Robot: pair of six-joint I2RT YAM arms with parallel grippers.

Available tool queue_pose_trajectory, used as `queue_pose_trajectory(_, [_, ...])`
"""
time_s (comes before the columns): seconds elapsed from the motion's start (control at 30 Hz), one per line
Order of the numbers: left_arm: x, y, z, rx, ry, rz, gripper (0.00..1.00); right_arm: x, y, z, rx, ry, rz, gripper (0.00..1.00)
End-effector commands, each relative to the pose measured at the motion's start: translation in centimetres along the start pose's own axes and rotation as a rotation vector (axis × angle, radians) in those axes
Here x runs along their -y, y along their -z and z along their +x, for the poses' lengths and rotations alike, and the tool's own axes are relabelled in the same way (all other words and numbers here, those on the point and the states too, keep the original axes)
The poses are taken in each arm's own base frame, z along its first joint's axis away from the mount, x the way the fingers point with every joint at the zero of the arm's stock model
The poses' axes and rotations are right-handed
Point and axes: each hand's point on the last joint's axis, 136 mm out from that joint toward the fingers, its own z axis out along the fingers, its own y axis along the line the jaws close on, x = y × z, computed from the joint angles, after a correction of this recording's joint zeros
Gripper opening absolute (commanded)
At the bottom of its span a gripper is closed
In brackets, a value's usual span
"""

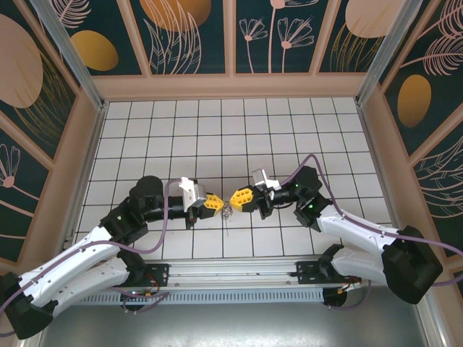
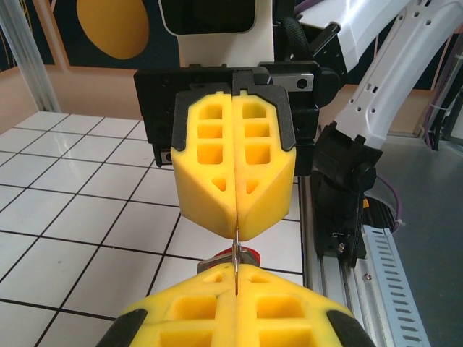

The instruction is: Put the keys on the keyring

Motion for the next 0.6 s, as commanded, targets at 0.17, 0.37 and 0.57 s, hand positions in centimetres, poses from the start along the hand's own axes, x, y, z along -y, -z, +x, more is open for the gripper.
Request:
queue_pose_trajectory(0.17, [0.4, 0.4, -3.0, 0.091, -0.058, 0.009, 0.0, -0.8, -0.1, -1.4, 0.024, 0.055, -0.032, 0.0])
queue_pose_trajectory(0.37, [0.2, 0.3, -2.9, 0.085, -0.052, 0.005, 0.0, -1.1, -0.1, -1.9, 0.024, 0.072, -0.042, 0.0])
queue_pose_trajectory(0.57, [0.0, 0.0, -2.6, 0.067, -0.042, 0.005, 0.0, -0.9, -0.4, -2.6, 0.024, 0.096, -0.063, 0.0])
